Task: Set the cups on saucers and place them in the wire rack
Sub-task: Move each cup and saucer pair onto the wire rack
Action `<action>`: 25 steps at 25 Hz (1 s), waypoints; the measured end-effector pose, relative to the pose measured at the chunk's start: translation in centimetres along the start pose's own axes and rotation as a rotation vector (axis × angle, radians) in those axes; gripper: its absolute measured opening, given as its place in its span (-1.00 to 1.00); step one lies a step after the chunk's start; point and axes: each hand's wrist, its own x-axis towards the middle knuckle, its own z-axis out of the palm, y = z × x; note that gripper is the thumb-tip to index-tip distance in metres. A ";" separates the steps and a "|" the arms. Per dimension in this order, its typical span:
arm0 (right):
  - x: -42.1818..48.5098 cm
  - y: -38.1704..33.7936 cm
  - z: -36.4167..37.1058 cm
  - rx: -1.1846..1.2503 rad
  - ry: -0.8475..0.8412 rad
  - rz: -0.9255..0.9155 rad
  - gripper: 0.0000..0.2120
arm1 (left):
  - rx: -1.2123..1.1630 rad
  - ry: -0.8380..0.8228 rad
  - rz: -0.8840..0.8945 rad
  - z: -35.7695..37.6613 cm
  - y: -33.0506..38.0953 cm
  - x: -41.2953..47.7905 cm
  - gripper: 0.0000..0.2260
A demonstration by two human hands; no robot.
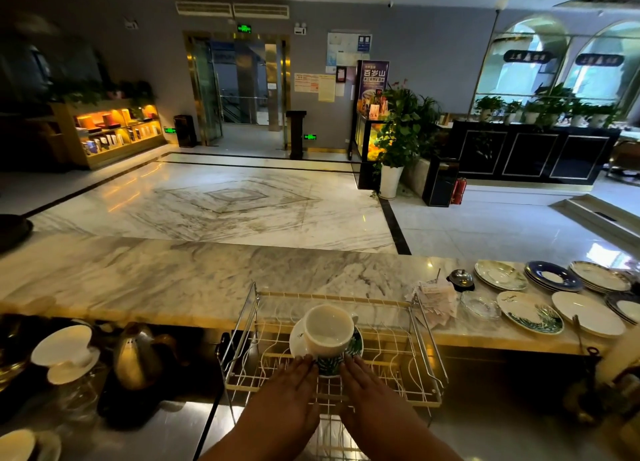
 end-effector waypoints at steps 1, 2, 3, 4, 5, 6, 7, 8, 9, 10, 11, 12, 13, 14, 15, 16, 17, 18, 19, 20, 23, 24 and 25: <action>0.4 -0.2 -0.1 0.000 0.001 -0.009 -0.31 | -0.025 -0.026 -0.036 -0.1 -0.6 -0.1 -0.48; 0.9 -0.5 -0.2 0.000 -0.004 -0.015 -0.31 | -0.056 -0.028 -0.061 -0.1 -1.1 0.0 -0.46; 1.3 -0.8 -0.2 0.003 -0.011 -0.019 -0.31 | -0.074 -0.039 -0.072 0.0 -1.6 0.3 -0.42; 1.8 -1.1 -0.3 0.007 -0.016 -0.023 -0.30 | -0.105 -0.103 -0.087 0.1 -2.1 0.6 -0.38; 2.3 -1.4 -0.4 0.010 -0.015 -0.027 -0.29 | -0.118 -0.148 -0.107 0.2 -2.6 0.8 -0.36; 2.9 -1.7 -0.4 0.014 -0.013 -0.032 -0.29 | -0.103 -0.168 -0.126 0.3 -3.0 1.1 -0.35; 3.6 -1.9 -0.5 0.020 -0.012 -0.031 -0.28 | -0.090 -0.177 -0.145 0.4 -3.6 1.3 -0.34; 4.3 -2.2 -0.5 0.027 -0.015 -0.030 -0.27 | -0.086 -0.186 -0.165 0.5 -4.1 1.5 -0.33; 4.9 -2.4 -0.6 0.031 -0.020 -0.031 -0.26 | -0.082 -0.196 -0.180 0.5 -4.6 1.7 -0.32; 5.6 -2.6 -0.5 0.029 -0.023 -0.036 -0.25 | -0.079 -0.206 -0.189 0.5 -5.0 1.9 -0.30; 6.2 -2.8 -0.5 0.023 -0.021 -0.042 -0.25 | -0.074 -0.211 -0.194 0.6 -5.5 2.1 -0.27; 6.7 -2.9 -0.4 0.017 -0.015 -0.044 -0.25 | -0.069 -0.206 -0.191 0.7 -6.0 2.3 -0.24; 7.1 -3.0 -0.3 0.018 -0.008 -0.042 -0.25 | -0.068 -0.200 -0.188 0.9 -6.4 2.6 -0.20; 7.6 -3.1 -0.3 0.025 -0.005 -0.039 -0.24 | -0.062 -0.197 -0.185 1.0 -6.8 2.9 -0.16; 8.1 -3.2 -0.3 0.030 -0.007 -0.037 -0.22 | -0.054 -0.198 -0.182 1.1 -7.1 3.1 -0.15; 8.4 -3.2 -0.4 0.027 -0.012 -0.041 -0.19 | -0.046 -0.198 -0.180 1.2 -7.4 3.4 -0.15; 8.8 -3.2 -0.5 0.019 -0.018 -0.047 -0.14 | -0.037 -0.200 -0.182 1.4 -7.6 3.6 -0.17; 9.0 -3.2 -0.6 0.015 -0.022 -0.048 -0.08 | -0.025 -0.204 -0.184 1.4 -7.8 3.9 -0.19; 9.3 -3.2 -0.7 0.013 -0.027 -0.042 -0.05 | -0.013 -0.211 -0.186 1.5 -8.0 4.1 -0.22; 9.5 -3.1 -0.7 0.009 -0.032 -0.034 -0.10 | -0.008 -0.220 -0.188 1.6 -8.2 4.4 -0.24; 10.0 -3.1 -0.5 0.008 -0.019 -0.023 -0.26 | 0.005 -0.228 -0.182 1.5 -8.7 4.7 -0.28; 10.1 -3.1 -0.5 0.006 -0.008 -0.027 -0.27 | 0.011 -0.231 -0.178 1.4 -8.8 4.8 -0.28; 10.2 -3.1 -0.5 0.001 0.002 -0.031 -0.28 | 0.016 -0.233 -0.174 1.4 -8.8 4.8 -0.29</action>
